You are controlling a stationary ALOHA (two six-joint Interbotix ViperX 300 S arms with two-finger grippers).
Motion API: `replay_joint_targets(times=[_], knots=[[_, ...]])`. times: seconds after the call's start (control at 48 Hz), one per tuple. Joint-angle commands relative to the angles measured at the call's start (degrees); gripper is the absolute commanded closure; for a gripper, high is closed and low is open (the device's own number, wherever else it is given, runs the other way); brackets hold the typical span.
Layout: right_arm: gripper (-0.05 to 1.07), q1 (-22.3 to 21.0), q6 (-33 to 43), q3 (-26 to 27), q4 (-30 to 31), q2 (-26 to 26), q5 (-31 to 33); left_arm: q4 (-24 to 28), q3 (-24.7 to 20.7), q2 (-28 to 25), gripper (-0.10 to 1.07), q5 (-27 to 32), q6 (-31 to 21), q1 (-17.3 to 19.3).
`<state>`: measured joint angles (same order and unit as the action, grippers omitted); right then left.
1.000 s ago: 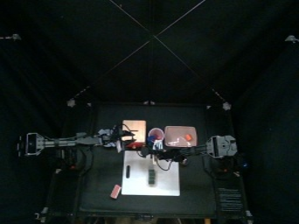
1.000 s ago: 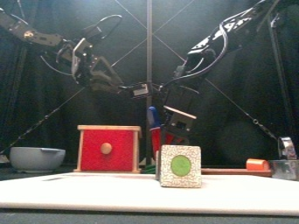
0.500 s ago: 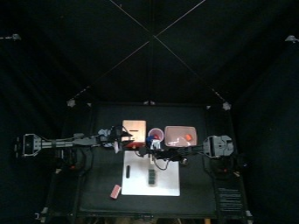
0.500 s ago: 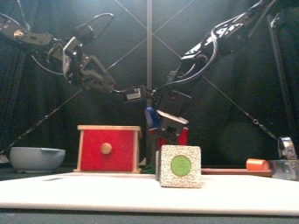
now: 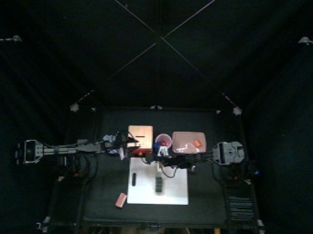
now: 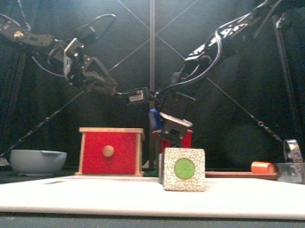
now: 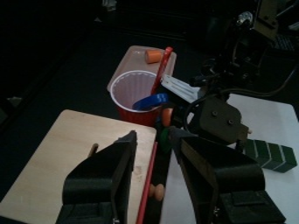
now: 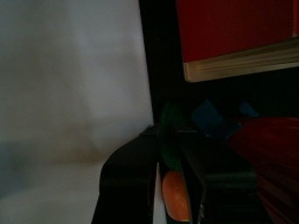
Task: Place carrot top onto plate
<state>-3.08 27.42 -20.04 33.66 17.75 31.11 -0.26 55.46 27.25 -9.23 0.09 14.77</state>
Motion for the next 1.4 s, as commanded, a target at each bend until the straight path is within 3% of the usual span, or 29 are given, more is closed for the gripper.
replay_joint_targets(times=[0.0, 0.188, 0.583, 0.812, 1.375], knots=[[0.48, -0.18, 0.35, 0.44, -0.26, -1.41, -0.26, -0.09, -0.62, 0.26, 0.22, -0.53, 0.0, 0.18], [0.56, 0.09, 0.88, 0.26, -0.97, -3.6, -0.09, -0.09, -0.62, 0.26, 0.22, -0.53, 0.0, 0.09], [0.55, 3.6, 0.97, -3.08, -4.83, -11.95, 0.44, -0.09, -0.79, 0.18, 0.22, -0.53, 0.0, 0.18], [0.55, 5.8, 0.88, -4.31, -6.86, -16.61, 4.31, -0.09, -0.97, 0.18, 0.22, -0.53, 0.0, 0.09], [0.55, 5.71, 1.23, -14.85, -11.87, -28.48, 7.56, -0.09, -1.23, 0.18, 0.22, -0.53, -0.09, 0.18]])
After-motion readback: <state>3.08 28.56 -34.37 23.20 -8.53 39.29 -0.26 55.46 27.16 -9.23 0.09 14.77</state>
